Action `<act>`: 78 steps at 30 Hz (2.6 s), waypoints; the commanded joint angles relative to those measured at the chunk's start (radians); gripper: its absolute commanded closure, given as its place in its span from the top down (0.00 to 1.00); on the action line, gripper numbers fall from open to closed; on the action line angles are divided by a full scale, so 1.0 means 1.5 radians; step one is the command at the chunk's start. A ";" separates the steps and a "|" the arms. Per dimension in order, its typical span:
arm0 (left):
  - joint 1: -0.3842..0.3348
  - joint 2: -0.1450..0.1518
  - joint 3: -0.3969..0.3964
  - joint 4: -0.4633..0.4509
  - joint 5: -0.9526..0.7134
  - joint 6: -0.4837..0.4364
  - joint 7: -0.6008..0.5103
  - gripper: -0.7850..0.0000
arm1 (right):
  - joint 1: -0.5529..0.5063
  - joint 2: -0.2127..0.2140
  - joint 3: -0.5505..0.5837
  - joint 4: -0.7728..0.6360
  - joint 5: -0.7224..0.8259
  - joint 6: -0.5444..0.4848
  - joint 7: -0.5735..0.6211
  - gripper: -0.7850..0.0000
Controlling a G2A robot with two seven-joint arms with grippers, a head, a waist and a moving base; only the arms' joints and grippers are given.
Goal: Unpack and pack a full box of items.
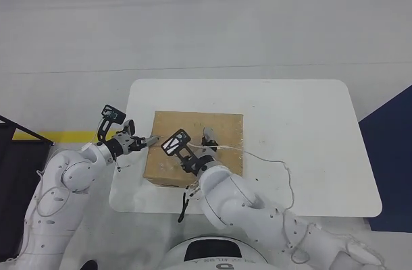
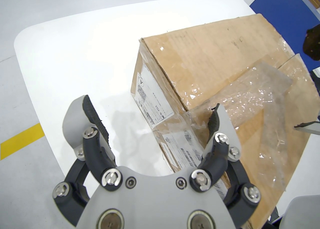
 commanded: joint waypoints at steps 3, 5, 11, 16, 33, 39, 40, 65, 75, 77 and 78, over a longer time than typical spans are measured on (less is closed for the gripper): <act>0.000 0.000 0.000 0.000 0.000 0.000 0.000 1.00 | 0.011 -0.015 0.001 0.036 -0.008 0.018 0.000 1.00; 0.000 0.000 0.000 0.000 0.000 0.000 0.000 1.00 | 0.013 -0.022 0.006 0.046 -0.016 0.035 -0.004 1.00; 0.000 0.000 0.000 0.000 0.000 0.000 0.000 1.00 | -0.003 -0.031 0.052 0.057 -0.067 0.108 -0.016 1.00; 0.000 0.000 0.000 0.000 0.000 0.000 0.000 1.00 | -0.045 -0.028 0.099 0.024 -0.098 0.120 -0.015 1.00; 0.000 0.000 0.000 0.000 0.000 0.000 0.000 1.00 | -0.076 -0.048 0.103 0.031 -0.016 -0.033 -0.045 1.00; 0.000 0.000 0.000 0.000 0.000 0.000 0.000 1.00 | -0.053 -0.065 0.079 0.064 -0.047 -0.037 -0.014 1.00; 0.000 0.000 0.000 0.000 0.000 0.000 0.000 1.00 | -0.050 -0.068 0.077 0.069 -0.051 -0.035 -0.012 1.00; 0.000 0.000 0.000 0.000 0.000 0.000 0.000 1.00 | -0.073 -0.111 0.177 0.098 -0.149 0.161 -0.094 1.00; 0.000 0.000 0.000 0.000 0.000 0.000 0.000 1.00 | -0.194 -0.103 0.307 -0.047 -0.220 0.238 -0.107 1.00; 0.000 0.000 0.000 0.000 0.000 0.000 0.000 1.00 | -0.222 -0.102 0.330 -0.076 -0.224 0.248 -0.112 1.00; 0.000 0.000 0.000 0.000 0.000 0.000 0.000 1.00 | -0.235 -0.102 0.342 -0.089 -0.225 0.254 -0.116 1.00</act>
